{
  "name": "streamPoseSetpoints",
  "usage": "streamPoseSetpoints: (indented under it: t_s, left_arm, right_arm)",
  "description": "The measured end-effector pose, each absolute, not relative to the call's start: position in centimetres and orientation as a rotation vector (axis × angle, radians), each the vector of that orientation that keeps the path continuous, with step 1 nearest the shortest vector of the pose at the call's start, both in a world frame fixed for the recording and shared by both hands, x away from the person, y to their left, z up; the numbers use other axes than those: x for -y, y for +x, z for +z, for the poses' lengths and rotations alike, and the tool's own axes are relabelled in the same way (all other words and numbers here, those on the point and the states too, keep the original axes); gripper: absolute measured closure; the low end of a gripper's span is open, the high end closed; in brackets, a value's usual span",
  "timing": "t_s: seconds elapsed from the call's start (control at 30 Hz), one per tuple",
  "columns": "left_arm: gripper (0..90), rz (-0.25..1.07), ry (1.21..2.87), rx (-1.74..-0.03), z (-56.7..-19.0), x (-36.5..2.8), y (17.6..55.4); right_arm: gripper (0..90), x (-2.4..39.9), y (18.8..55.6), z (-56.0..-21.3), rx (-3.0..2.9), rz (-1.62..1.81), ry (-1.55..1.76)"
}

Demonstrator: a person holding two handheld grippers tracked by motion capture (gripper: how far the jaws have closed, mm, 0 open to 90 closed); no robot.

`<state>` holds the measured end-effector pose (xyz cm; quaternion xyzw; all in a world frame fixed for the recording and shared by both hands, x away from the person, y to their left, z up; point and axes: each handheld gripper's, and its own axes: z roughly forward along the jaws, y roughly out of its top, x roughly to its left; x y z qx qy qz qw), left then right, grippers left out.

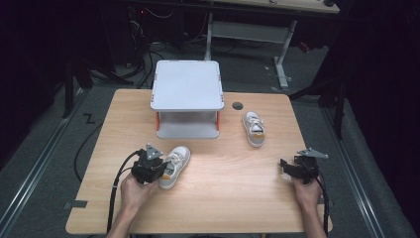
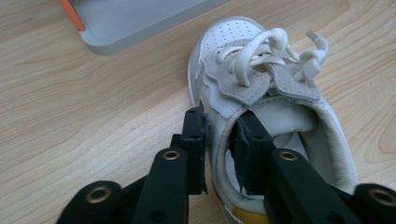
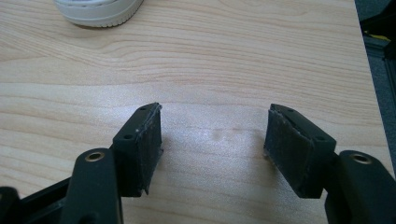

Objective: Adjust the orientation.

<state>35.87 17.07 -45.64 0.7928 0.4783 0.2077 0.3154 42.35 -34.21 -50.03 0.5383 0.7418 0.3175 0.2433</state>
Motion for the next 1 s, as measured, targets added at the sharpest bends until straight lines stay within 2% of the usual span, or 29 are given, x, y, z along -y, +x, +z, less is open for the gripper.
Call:
streamPoseSetpoints:
  t_s: [0.23,0.47,1.0]
  left_arm:
    - [83.1,0.564,2.049,-1.298,-45.4,-17.4,35.8]
    - [83.7,0.546,2.011,-1.289,-44.4,-17.0,35.5]
    - [83.5,0.529,2.087,-1.196,-43.2,-11.5,36.3]
  right_arm:
    - [36.1,34.2,42.3,-50.0,-2.027,0.867,1.471]
    - [35.9,34.2,42.3,-50.0,-2.027,0.867,1.471]
    - [35.6,34.2,42.3,-50.0,-2.028,0.868,1.471]
